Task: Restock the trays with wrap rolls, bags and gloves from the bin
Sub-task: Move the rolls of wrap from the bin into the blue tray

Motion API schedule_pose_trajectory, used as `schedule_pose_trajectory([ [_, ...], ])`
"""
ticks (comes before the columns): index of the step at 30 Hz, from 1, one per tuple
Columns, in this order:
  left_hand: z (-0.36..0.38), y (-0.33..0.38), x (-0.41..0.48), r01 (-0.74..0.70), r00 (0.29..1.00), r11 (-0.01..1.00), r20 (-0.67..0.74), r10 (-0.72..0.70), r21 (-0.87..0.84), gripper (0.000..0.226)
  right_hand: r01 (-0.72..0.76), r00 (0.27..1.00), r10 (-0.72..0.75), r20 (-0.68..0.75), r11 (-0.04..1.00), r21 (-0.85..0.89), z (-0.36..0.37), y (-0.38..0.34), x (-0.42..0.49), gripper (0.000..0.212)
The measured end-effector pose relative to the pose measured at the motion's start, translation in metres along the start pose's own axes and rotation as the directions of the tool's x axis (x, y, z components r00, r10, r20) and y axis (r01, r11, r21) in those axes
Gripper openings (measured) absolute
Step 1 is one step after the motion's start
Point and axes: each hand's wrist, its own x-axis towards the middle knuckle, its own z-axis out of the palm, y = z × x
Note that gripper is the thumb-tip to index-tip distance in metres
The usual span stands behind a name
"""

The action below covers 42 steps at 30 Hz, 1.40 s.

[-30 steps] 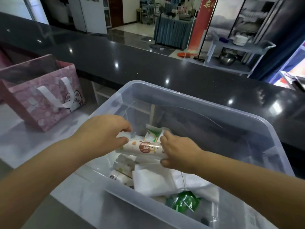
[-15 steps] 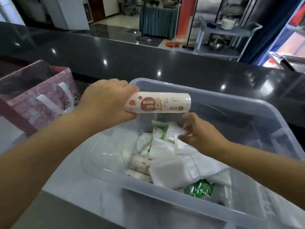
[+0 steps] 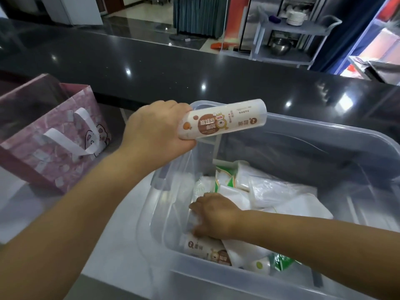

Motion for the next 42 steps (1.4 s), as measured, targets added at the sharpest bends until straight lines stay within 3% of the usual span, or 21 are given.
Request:
schedule_pose_trajectory([
  [10,0.008,0.013,0.024,-0.095,0.996,0.995,-0.006,0.094,-0.024,0.046,0.003,0.983,0.034,-0.182,0.979,0.202,-0.067,0.006,-0.044,0.072],
  [15,0.002,0.039,0.034,-0.112,0.994,0.992,0.010,0.113,-0.059,0.044,-0.056,0.950,0.179,-0.256,0.904,0.424,-0.115,0.013,-0.101,0.055],
  [20,-0.009,0.078,0.034,-0.152,0.988,0.986,0.027,0.154,-0.066,0.047,-0.020,0.842,0.338,-0.420,0.798,0.602,-0.143,0.026,-0.169,0.048],
  [30,-0.041,0.240,0.009,-0.104,0.994,0.980,0.023,0.110,-0.171,0.046,0.247,0.460,0.653,-0.602,0.557,0.793,-0.132,0.081,-0.357,0.035],
  [33,-0.039,0.311,-0.001,-0.135,0.991,0.966,-0.011,0.136,-0.221,0.044,0.376,0.310,0.770,-0.558,0.439,0.816,-0.118,0.103,-0.430,0.042],
  [35,-0.034,0.358,-0.008,-0.165,0.986,0.952,-0.030,0.162,-0.260,0.044,0.435,0.210,0.832,-0.514,0.391,0.811,-0.107,0.114,-0.476,0.036],
  [38,-0.023,0.422,-0.018,-0.188,0.981,0.923,-0.013,0.195,-0.336,0.043,0.460,0.062,0.902,-0.428,0.355,0.814,-0.085,0.133,-0.539,0.021],
  [42,0.000,0.492,-0.030,-0.220,0.970,0.890,0.010,0.244,-0.398,0.041,0.448,-0.133,0.942,-0.307,0.334,0.829,-0.052,0.159,-0.606,0.019],
])
